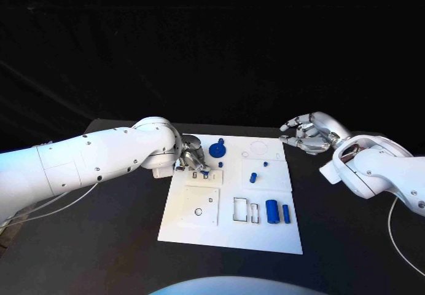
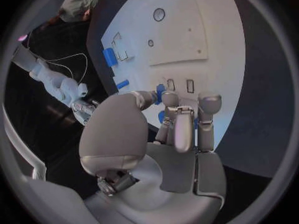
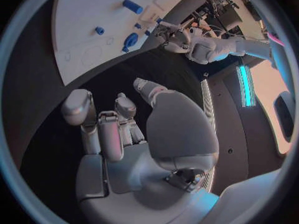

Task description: Assemble the parts on the task board

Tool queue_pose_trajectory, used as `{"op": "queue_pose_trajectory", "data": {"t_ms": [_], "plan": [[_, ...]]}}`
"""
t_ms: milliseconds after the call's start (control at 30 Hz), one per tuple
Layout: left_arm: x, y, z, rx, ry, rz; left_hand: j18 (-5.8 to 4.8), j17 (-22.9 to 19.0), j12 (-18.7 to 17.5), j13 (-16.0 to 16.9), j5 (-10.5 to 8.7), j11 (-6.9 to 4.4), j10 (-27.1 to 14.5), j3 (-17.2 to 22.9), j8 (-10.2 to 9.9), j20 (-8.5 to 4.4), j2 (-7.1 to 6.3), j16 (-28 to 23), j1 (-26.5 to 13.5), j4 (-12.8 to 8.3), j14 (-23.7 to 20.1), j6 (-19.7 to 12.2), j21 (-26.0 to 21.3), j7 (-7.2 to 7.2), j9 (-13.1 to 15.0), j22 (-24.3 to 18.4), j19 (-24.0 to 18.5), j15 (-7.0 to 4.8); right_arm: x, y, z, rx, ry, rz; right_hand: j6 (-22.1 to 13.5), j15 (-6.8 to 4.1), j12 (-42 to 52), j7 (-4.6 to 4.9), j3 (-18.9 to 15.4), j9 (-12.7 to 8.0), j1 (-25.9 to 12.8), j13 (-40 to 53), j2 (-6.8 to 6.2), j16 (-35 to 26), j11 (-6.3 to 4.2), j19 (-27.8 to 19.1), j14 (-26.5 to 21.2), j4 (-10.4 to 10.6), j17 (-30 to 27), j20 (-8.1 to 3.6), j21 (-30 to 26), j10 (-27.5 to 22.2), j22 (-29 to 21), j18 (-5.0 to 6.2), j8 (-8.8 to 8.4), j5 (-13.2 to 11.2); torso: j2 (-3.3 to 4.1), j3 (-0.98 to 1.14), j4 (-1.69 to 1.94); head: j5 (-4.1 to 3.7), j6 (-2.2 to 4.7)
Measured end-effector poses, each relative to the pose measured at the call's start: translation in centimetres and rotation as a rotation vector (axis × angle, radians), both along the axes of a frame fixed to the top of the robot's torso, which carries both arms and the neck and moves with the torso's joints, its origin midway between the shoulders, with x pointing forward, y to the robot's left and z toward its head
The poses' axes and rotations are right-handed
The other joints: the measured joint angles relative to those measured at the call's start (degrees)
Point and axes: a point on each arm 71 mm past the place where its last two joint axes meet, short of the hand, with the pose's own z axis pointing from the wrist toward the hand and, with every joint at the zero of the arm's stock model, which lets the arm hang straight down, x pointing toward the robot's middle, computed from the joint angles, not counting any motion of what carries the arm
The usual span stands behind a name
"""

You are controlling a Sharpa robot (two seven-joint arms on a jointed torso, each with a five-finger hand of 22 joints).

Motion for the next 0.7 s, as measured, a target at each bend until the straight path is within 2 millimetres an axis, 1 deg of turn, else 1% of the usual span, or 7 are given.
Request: {"op": "queue_pose_trajectory", "data": {"t_ms": [67,233,300,400,467,533,700], "plan": [[-0.1,0.0,0.0,0.001,-0.011,0.003,0.00,0.0,-0.4,-1.4,0.00,-0.19,0.2,1.8,0.7,-0.20,-0.64,0.0,-1.4,-0.6,-0.2,0.1,0.3,-0.49,0.0,0.6,0.2,-0.26,0.0,-0.1,0.0,0.000,0.000,-0.002,0.0,0.00,0.0,0.00,0.0,0.0,0.0,0.0,0.00,0.0,0.00,0.0,0.0,0.0,0.0,0.00,0.0,0.0,-0.1,0.00,0.00,0.0,-0.01,0.01,0.01,0.06,-0.05],[-0.2,0.0,-0.2,0.005,-0.035,0.013,0.00,0.0,-0.4,-2.3,0.00,-0.59,0.6,2.2,1.4,-0.42,-1.26,0.0,-2.4,-0.2,-0.2,0.2,0.8,-0.81,0.0,1.6,0.8,-0.26,0.0,-0.2,0.0,0.001,-0.001,-0.004,0.0,0.00,-0.2,0.00,0.0,-0.1,0.0,-0.2,0.00,0.0,0.00,0.0,0.0,0.0,0.0,0.00,0.0,0.0,-0.1,0.00,0.00,0.0,-0.03,-0.03,0.02,0.20,-0.14],[-0.3,-0.1,-0.4,0.008,-0.041,0.015,0.00,0.0,-0.4,-2.6,-0.07,-0.69,0.7,3.5,1.7,-0.30,-1.27,0.0,-2.9,-1.4,-0.1,0.4,1.0,-1.00,0.0,1.9,0.9,-0.26,0.0,-0.2,0.0,0.001,-0.001,-0.005,0.0,0.00,-0.2,0.00,-0.1,-0.1,0.0,-0.2,0.00,0.0,0.00,0.0,0.0,0.1,0.0,0.00,-0.1,0.0,-0.2,0.00,0.00,0.0,-0.03,-0.03,0.01,0.23,-0.19],[-0.3,-0.4,-0.7,0.012,-0.048,0.015,0.00,0.0,-0.4,-3.0,-0.07,-0.78,0.8,3.5,2.2,-0.40,-1.62,0.0,-3.3,-1.4,0.1,0.4,1.3,-1.00,0.0,2.3,1.2,-0.46,0.0,-0.2,0.0,0.001,-0.002,-0.006,0.0,0.00,-0.2,0.00,0.0,-0.1,0.0,-0.2,0.00,0.0,0.00,0.0,0.0,0.3,0.0,0.00,-0.3,0.0,-0.2,0.00,0.00,0.0,-0.03,-0.06,-0.04,0.27,-0.23],[-0.3,-0.6,-0.9,0.017,-0.050,0.015,0.00,0.0,-1.1,-4.5,-0.07,-0.80,0.8,3.6,2.6,-0.60,-1.46,0.0,-3.7,-1.3,-0.1,0.4,1.4,-1.00,0.0,2.6,1.4,-0.67,0.0,-0.3,0.0,0.002,-0.003,-0.007,0.0,0.00,-0.2,0.00,0.0,-0.1,0.0,-0.2,0.00,0.0,0.00,0.0,0.0,0.3,0.0,0.00,-0.3,0.0,-0.2,0.00,0.00,0.0,-0.01,-0.07,-0.07,0.29,-0.27],[-0.2,-0.8,-1.1,0.023,-0.052,0.014,0.01,0.0,-1.4,-5.5,-0.07,-0.94,0.6,3.7,3.0,-0.61,-1.75,0.0,-4.0,-1.2,-0.1,0.4,1.4,-1.00,0.0,2.7,1.4,-0.67,0.0,-0.3,0.0,0.002,-0.003,-0.008,0.0,0.00,-0.2,0.00,0.0,-0.1,0.0,-0.3,0.00,0.0,-0.12,-0.2,0.0,0.3,0.0,0.22,-0.3,-0.1,-0.3,0.00,0.00,0.0,-0.01,-0.07,-0.08,0.31,-0.32],[-0.1,-0.9,-1.4,0.037,-0.055,0.014,0.01,0.0,-1.4,-6.0,-0.07,-1.03,0.5,3.8,3.3,-0.61,-1.66,0.0,-4.7,-1.1,-0.1,0.4,1.4,-1.00,0.1,2.8,1.4,-0.67,0.0,-0.3,0.0,0.001,-0.003,-0.009,0.0,0.00,-0.2,0.00,0.0,-0.1,0.0,-0.4,0.00,0.0,-0.02,-0.4,0.0,0.3,0.0,0.00,-0.6,-0.4,-0.5,0.00,0.00,0.0,0.01,-0.07,-0.14,0.36,-0.51]]}}
